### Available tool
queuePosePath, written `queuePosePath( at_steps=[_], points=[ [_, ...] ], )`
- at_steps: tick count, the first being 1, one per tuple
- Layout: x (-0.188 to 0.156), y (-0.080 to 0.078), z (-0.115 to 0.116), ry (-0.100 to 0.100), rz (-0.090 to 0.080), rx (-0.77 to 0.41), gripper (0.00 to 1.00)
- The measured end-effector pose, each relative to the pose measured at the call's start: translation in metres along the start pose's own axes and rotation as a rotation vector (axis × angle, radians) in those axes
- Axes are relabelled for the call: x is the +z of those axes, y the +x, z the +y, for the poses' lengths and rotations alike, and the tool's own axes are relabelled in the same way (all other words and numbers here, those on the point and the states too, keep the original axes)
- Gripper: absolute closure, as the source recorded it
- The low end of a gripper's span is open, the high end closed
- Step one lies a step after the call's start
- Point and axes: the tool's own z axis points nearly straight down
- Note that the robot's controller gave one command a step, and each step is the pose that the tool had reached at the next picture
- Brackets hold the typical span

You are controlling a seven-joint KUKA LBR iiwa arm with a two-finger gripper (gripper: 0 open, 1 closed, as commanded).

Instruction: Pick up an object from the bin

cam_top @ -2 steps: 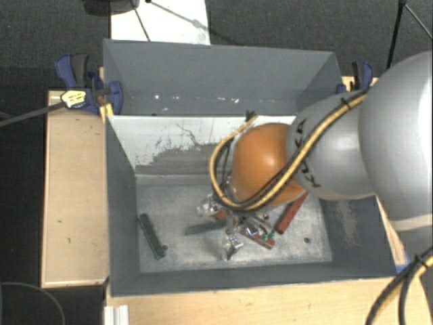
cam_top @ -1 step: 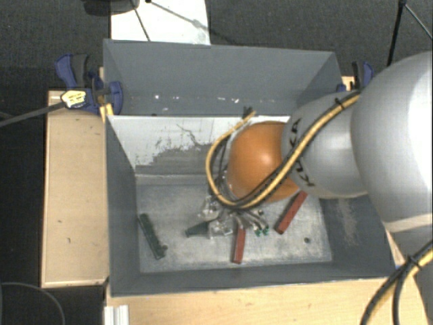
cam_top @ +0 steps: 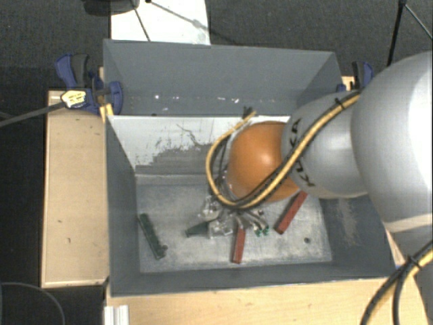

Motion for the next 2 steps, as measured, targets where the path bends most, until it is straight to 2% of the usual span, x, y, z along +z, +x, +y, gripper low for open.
queuePosePath(
  at_steps=[1,2],
  points=[
    [-0.004,0.000,0.000,0.000,0.005,0.001,1.00],
    [-0.017,0.002,0.000,-0.001,0.024,0.001,1.00]
  ],
)
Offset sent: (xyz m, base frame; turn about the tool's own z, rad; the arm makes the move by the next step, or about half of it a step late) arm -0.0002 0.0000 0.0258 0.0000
